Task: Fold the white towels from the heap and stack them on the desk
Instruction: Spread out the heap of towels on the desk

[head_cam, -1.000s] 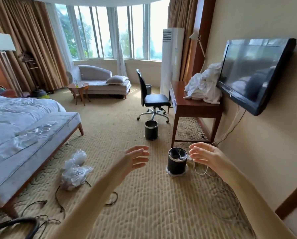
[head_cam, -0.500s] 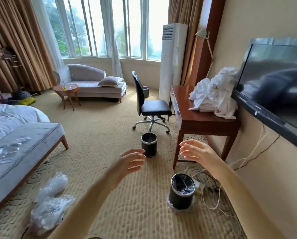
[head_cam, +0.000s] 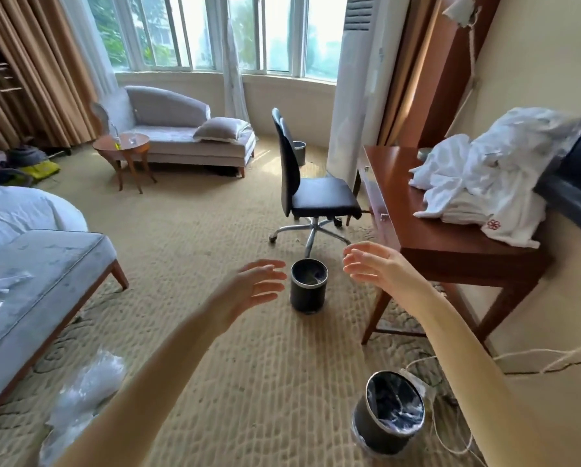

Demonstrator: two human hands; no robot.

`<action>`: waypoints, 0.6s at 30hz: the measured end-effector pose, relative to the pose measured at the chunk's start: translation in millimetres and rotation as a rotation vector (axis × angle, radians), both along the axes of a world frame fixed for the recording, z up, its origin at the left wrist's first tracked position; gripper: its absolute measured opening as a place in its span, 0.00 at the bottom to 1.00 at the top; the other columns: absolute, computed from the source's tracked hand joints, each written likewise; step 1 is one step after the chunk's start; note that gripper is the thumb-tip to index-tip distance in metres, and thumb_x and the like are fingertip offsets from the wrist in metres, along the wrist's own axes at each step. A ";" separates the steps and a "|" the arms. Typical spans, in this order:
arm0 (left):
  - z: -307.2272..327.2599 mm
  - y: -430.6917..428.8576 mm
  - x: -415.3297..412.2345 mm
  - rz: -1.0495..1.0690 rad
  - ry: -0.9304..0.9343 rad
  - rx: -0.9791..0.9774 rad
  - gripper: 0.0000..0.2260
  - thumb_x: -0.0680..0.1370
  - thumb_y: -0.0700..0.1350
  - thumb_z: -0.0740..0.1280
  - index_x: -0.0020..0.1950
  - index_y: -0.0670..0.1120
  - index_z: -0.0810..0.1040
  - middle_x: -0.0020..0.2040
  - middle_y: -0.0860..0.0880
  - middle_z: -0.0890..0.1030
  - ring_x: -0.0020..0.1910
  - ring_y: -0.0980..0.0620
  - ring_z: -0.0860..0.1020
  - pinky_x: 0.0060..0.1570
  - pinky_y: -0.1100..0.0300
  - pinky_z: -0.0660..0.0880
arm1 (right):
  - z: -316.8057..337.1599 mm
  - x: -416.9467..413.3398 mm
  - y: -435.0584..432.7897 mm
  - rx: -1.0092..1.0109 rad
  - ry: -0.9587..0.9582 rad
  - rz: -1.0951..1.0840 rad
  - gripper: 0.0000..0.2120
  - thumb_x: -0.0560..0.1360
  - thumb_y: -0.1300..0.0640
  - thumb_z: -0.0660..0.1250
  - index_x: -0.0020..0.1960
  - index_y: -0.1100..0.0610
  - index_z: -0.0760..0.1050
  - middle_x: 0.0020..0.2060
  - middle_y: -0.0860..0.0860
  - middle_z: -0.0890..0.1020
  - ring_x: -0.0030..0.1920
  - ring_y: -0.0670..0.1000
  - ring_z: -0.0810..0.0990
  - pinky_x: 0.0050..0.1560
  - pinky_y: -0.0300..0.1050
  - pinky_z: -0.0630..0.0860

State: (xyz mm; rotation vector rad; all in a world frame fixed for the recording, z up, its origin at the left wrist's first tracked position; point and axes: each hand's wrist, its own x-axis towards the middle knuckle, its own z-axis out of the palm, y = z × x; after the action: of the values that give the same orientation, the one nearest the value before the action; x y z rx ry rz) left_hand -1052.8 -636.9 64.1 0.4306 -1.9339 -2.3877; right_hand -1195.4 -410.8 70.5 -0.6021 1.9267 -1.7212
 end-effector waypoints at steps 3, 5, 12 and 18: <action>3.4 -48.6 -59.3 -0.040 0.007 0.009 0.09 0.81 0.40 0.60 0.54 0.45 0.80 0.45 0.49 0.83 0.45 0.51 0.81 0.57 0.53 0.74 | 2.1 -48.9 -45.8 0.014 -0.004 -0.031 0.08 0.76 0.55 0.66 0.53 0.56 0.79 0.40 0.47 0.85 0.43 0.45 0.84 0.45 0.37 0.78; 6.4 -82.2 -98.8 -0.058 0.012 -0.004 0.09 0.81 0.40 0.60 0.54 0.45 0.80 0.45 0.49 0.83 0.45 0.51 0.81 0.56 0.53 0.75 | 7.5 -81.2 -75.5 0.012 0.017 -0.046 0.13 0.71 0.48 0.70 0.51 0.55 0.80 0.41 0.48 0.85 0.44 0.46 0.84 0.45 0.38 0.77; 11.4 -173.7 -239.1 -0.149 -0.006 -0.013 0.09 0.81 0.41 0.61 0.56 0.44 0.80 0.45 0.49 0.84 0.45 0.52 0.82 0.54 0.55 0.76 | 12.6 -200.4 -154.8 -0.017 0.047 -0.128 0.26 0.64 0.38 0.75 0.53 0.56 0.80 0.44 0.50 0.85 0.47 0.49 0.84 0.46 0.37 0.79; -4.5 -238.2 -370.8 -0.200 -0.009 -0.026 0.10 0.81 0.41 0.60 0.57 0.44 0.79 0.48 0.47 0.83 0.47 0.50 0.82 0.51 0.58 0.77 | 0.7 -322.8 -213.6 -0.027 0.022 -0.176 0.14 0.73 0.50 0.67 0.54 0.57 0.79 0.42 0.48 0.85 0.45 0.46 0.83 0.48 0.38 0.79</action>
State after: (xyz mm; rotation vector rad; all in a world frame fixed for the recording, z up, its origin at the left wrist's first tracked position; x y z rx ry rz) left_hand -1423.6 -875.1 59.6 0.2586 -2.1017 -2.4772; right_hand -1518.2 -624.4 71.2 -0.4746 2.0269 -1.8575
